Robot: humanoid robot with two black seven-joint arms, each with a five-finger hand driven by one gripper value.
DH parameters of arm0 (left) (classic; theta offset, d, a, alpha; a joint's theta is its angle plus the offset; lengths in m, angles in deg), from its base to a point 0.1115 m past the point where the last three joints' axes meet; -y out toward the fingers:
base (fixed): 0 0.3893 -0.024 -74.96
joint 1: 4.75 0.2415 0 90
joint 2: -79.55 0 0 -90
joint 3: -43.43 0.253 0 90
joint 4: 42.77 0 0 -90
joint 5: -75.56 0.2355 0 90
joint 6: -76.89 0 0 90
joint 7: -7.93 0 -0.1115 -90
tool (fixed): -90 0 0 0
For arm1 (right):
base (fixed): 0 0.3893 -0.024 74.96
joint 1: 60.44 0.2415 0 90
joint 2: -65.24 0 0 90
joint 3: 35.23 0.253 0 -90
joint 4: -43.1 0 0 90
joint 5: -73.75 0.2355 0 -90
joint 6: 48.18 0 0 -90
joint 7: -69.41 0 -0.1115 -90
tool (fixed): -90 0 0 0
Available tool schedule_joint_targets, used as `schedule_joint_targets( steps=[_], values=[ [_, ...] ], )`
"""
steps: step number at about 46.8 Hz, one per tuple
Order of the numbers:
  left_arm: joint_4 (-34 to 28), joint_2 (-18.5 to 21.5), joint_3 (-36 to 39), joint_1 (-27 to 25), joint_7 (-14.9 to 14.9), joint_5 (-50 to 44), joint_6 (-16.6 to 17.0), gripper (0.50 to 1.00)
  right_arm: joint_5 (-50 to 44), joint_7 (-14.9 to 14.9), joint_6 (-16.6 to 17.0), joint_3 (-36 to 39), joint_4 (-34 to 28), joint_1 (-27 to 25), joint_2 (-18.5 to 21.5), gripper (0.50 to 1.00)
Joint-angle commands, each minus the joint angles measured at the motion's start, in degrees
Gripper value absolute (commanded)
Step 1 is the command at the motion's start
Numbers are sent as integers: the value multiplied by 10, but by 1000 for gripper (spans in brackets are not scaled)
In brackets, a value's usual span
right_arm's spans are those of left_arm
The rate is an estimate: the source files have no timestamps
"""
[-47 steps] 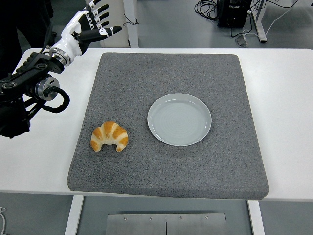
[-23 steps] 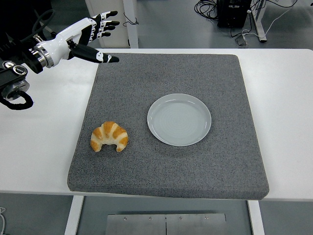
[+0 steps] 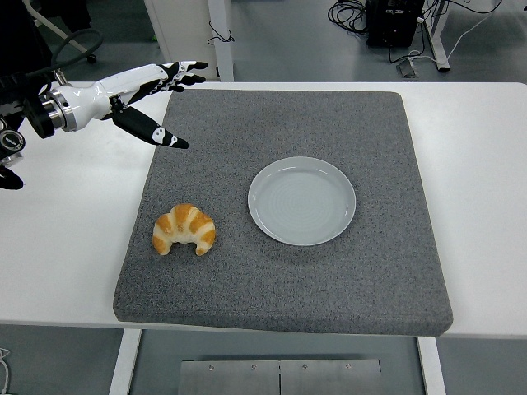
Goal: Place the bread on the plate
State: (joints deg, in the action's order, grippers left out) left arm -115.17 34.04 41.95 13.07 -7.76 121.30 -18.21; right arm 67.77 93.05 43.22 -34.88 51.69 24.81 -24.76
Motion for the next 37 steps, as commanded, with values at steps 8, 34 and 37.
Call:
schedule_joint_targets(
  steps=[8, 34, 37],
  values=[
    [-55, 33, 0, -3, 19, 33, -3, 968, 0, 0, 0, 0, -1, 0, 0, 1000],
    [-139, 97, 60, 8, 2, 109, -2, 968, 0, 0, 0, 0, 0, 0, 0, 1000],
    [-139, 98, 68, 10, -6, 119, 0, 968, 0, 0, 1, 0, -1, 0, 0, 1000]
  ],
)
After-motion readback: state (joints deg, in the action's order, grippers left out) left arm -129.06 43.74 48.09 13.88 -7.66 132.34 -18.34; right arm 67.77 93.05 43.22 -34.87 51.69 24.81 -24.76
